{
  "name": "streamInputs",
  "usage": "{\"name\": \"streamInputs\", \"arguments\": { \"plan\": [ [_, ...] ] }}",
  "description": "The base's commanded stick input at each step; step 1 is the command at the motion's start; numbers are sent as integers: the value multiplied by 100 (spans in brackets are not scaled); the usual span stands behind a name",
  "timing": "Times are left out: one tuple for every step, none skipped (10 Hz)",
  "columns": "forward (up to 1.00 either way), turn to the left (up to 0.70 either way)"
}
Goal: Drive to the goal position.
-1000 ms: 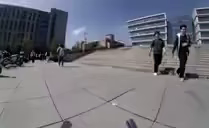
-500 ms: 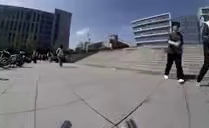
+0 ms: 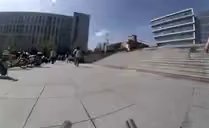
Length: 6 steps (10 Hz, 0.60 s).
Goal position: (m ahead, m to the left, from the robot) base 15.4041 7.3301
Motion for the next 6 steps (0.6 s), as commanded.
{"name": "streamInputs", "arguments": {
  "plan": [
    [100, 40],
    [100, 39],
    [100, 37],
    [100, 0],
    [100, 0],
    [100, 0]
  ]
}}
